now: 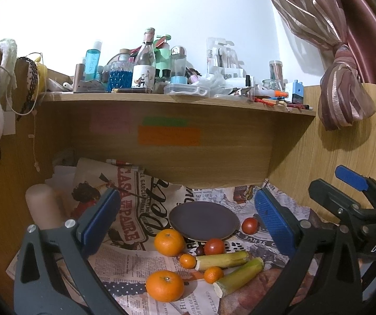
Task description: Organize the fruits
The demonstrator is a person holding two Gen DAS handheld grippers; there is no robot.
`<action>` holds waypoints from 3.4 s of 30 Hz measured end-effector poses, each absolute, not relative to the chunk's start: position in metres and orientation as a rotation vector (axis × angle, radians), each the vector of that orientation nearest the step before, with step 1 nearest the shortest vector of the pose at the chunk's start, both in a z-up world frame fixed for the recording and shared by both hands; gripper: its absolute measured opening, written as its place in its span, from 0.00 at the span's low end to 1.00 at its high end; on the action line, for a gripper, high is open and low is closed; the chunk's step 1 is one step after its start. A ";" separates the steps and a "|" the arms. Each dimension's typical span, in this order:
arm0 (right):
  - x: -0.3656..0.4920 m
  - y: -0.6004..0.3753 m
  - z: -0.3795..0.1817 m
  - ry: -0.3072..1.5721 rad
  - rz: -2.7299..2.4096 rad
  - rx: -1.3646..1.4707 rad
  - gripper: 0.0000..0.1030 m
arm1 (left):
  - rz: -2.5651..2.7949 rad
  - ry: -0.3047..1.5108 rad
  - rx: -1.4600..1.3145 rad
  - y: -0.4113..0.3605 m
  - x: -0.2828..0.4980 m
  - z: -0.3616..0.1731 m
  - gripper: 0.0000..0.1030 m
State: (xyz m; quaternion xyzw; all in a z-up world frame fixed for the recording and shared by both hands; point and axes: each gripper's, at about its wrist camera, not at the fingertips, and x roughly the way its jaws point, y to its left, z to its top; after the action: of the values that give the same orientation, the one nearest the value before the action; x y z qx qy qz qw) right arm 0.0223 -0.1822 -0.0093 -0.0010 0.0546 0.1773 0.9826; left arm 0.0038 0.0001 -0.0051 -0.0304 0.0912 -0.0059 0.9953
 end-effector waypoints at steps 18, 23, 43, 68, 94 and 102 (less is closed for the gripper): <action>0.070 -0.191 -0.044 0.301 0.388 0.007 0.86 | -0.019 0.338 -0.046 0.007 0.042 -0.037 0.76; 0.088 -0.199 -0.064 0.399 0.354 -0.026 0.72 | -0.024 0.464 -0.079 0.021 0.066 -0.066 0.73; 0.140 -0.233 -0.116 0.683 0.273 -0.001 0.65 | -0.056 0.837 -0.111 0.035 0.111 -0.178 0.66; 0.241 -0.216 -0.123 0.847 0.303 -0.094 0.60 | -0.061 0.690 -0.086 0.071 0.170 -0.106 0.63; 0.292 -0.212 -0.177 1.041 0.301 -0.135 0.45 | -0.147 0.726 -0.044 0.049 0.232 -0.103 0.63; 0.271 -0.208 -0.131 0.910 0.336 -0.104 0.45 | -0.153 0.722 -0.046 0.044 0.251 -0.092 0.63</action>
State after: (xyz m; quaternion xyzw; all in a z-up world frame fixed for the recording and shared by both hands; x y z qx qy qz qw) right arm 0.2712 -0.2081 -0.1312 -0.0499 0.4373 0.1615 0.8833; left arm 0.2512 0.0441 -0.0917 -0.0227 0.3531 -0.0749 0.9323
